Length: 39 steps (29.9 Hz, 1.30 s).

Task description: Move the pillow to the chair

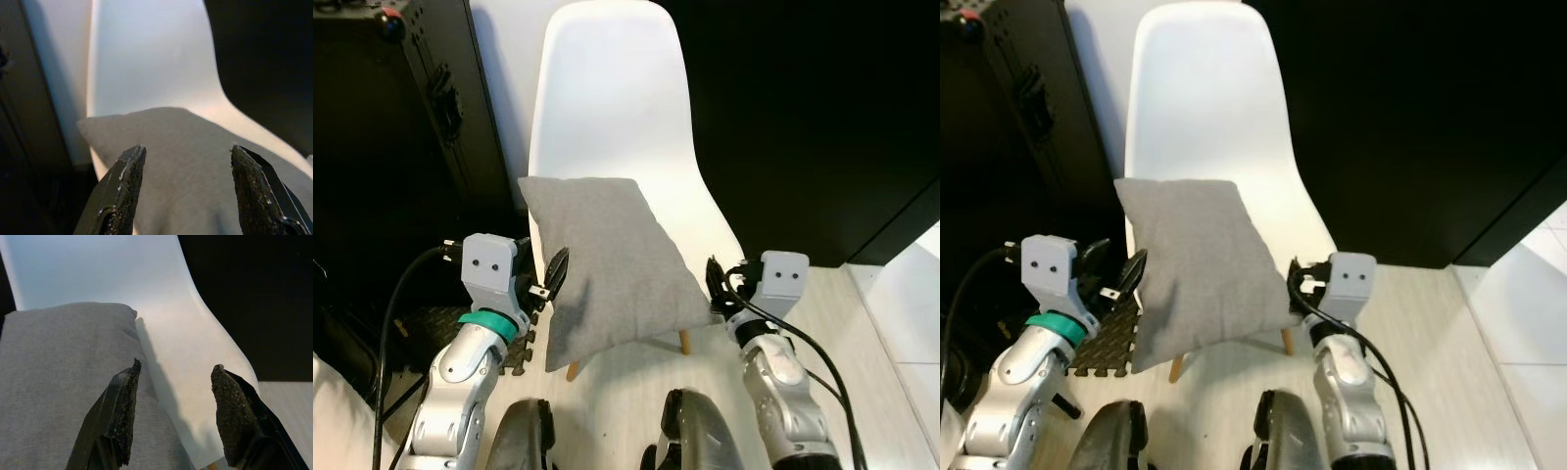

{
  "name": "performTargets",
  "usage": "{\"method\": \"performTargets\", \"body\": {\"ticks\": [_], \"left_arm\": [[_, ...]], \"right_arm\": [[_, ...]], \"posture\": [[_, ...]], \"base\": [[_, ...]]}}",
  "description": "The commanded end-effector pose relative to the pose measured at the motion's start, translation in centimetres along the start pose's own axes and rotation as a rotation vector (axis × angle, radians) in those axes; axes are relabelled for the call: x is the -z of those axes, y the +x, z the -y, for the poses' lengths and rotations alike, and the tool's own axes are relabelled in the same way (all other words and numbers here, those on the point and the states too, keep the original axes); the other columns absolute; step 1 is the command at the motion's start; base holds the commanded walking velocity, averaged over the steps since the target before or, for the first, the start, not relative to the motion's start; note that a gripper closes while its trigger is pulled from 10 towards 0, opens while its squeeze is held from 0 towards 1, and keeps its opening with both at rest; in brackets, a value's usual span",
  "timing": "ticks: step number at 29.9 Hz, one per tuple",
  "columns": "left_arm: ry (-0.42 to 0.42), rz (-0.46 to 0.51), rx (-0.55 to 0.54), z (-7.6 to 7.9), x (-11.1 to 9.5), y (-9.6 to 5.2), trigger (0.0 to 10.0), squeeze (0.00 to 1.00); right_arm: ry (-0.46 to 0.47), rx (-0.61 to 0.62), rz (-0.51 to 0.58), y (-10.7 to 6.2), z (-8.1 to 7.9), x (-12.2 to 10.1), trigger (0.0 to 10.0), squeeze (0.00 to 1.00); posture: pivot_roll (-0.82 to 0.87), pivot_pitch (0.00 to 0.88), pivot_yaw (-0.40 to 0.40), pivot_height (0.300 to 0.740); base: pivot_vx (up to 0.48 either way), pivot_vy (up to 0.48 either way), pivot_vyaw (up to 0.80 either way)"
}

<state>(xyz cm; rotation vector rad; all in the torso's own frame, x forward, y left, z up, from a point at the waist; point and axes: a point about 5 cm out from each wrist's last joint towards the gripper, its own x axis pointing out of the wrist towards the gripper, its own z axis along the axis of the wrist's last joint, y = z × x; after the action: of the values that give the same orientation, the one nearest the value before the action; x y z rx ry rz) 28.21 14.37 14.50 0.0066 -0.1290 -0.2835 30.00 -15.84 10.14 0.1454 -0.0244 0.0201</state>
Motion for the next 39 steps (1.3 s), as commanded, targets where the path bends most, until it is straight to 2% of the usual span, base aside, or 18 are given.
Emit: {"method": "performTargets", "body": {"ticks": [1, 10, 15, 20, 26, 29, 39], "left_arm": [[0.006, -0.027, 0.01, 0.6, 0.2, -0.2, 10.0, 0.0], [0.005, -0.03, 0.008, 1.1, 0.2, -0.1, 10.0, 0.0], [0.008, -0.034, -0.039, 0.4, 0.3, 0.2, 10.0, 0.0], [-0.036, -0.081, -0.103, -0.5, 1.0, 0.4, 10.0, 0.0], [-0.089, -0.093, -0.13, -0.8, 1.0, 0.3, 10.0, 0.0], [-0.062, -0.082, -0.128, -0.7, 1.0, 0.4, 10.0, 0.0], [-0.067, -0.047, -0.145, -0.8, 0.7, 0.8, 10.0, 0.0]], "right_arm": [[0.002, 0.019, -0.021, -0.6, 0.3, 0.5, 10.0, 0.0], [0.003, 0.001, -0.026, -0.9, -0.1, 0.5, 10.0, 0.0], [0.002, -0.001, -0.023, -0.9, 0.0, 0.3, 10.0, 0.0], [0.002, 0.009, -0.018, -0.6, 0.2, 0.3, 10.0, 0.0], [-0.015, -0.014, -0.019, -0.6, -0.2, 0.1, 10.0, 0.0], [-0.024, -0.027, -0.026, -0.8, -0.3, 0.2, 10.0, 0.0], [-0.001, -0.026, -0.041, -0.5, -0.4, 0.2, 10.0, 0.0]], "posture": [[0.05, 0.0, -0.017, 0.638], [0.05, 0.0, -0.011, 0.658], [0.05, 0.0, -0.011, 0.673], [0.05, 0.0, -0.015, 0.692], [0.04, 0.0, -0.017, 0.712], [0.04, 0.0, -0.024, 0.727], [0.03, 0.0, -0.035, 0.74]], "base": [[0.0, 0.0, 0.0], [0.0, 0.0, 0.0], [0.0, 0.0, 0.0], [0.0, 0.0, 0.0], [0.0, 0.0, 0.0], [0.0, 0.0, 0.0], [0.0, 0.0, 0.0]]}}
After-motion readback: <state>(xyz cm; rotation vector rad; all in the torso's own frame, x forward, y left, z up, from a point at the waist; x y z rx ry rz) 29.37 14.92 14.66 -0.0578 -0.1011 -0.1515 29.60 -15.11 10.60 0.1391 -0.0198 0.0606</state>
